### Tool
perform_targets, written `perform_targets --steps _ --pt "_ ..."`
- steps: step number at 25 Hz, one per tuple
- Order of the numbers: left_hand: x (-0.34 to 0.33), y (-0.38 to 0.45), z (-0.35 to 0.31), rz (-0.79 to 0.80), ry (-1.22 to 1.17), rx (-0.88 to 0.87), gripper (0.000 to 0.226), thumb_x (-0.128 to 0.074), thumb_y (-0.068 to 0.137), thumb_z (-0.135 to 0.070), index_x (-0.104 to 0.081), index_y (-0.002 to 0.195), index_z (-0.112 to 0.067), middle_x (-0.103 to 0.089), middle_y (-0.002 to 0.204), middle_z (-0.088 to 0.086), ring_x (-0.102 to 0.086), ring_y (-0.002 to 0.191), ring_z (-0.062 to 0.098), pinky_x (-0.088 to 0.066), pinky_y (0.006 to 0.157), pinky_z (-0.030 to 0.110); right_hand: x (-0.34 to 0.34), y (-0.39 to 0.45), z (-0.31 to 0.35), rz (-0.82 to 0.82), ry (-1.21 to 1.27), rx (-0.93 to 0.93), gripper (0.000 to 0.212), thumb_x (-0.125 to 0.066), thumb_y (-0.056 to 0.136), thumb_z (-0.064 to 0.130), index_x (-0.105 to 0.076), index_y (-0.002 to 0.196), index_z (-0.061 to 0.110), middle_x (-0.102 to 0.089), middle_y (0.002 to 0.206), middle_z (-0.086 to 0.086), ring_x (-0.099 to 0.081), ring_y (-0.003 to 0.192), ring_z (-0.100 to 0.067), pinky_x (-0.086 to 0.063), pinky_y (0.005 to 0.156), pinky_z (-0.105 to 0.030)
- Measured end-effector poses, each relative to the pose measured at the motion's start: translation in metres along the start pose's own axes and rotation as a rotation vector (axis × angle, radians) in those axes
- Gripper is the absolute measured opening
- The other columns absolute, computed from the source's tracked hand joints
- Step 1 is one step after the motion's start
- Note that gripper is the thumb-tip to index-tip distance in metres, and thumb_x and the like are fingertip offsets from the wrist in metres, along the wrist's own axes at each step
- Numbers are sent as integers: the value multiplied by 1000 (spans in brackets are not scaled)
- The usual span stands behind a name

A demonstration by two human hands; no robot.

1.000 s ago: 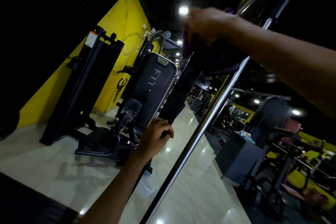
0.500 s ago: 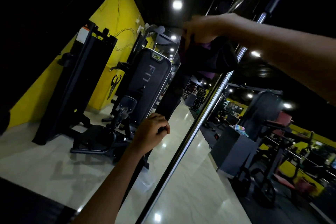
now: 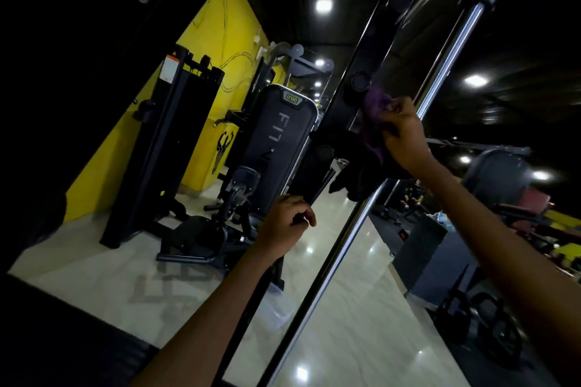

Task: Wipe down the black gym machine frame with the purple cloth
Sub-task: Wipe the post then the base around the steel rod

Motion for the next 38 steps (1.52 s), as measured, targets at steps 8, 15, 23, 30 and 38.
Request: perform_targets --steps 8,15,23,30,38 --pt "-5 -2 8 -81 20 -41 12 -56 73 0 -67 78 -1 -54 82 -6 -52 87 12 -40 76 16 -51 -42 43 -53 33 109 41 -49 71 -1 -67 109 -2 -52 107 -28 -51 97 -47 -48 83 -48" --pt "-16 -67 9 -107 147 156 78 -61 80 10 -27 148 -8 -32 149 4 -29 138 13 -25 110 16 -88 -111 42 -53 145 -34 39 -50 74 0 -67 108 0 -51 108 -25 -52 98 -45 -52 79 -43" --pt "-22 -102 47 -17 652 121 64 -79 66 6 -55 125 3 -61 117 22 -67 85 35 -56 64 34 -97 -106 62 205 -185 277 57 -72 63 3 -66 118 14 -39 119 -12 -35 104 -35 -55 61 -43" --pt "-21 -107 45 -21 712 115 40 -76 74 2 -61 112 3 -65 103 19 -67 79 35 -55 64 38 -87 -91 61 109 -397 128 62 -74 70 12 -57 129 21 -44 127 -19 -39 110 -40 -52 67 -40" --pt "-15 -107 38 92 740 197 49 -60 85 2 -46 132 1 -53 130 16 -56 114 34 -42 96 41 -112 -151 61 46 -1 -82 46 -57 73 1 -64 118 5 -53 112 -26 -52 95 -47 -53 58 -42"
Point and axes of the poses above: each hand's wrist, its own y-axis towards the middle knuckle, its own x-axis out of the back of the hand, z = x × y, the point moved 1 cm from there along y, towards the middle knuckle
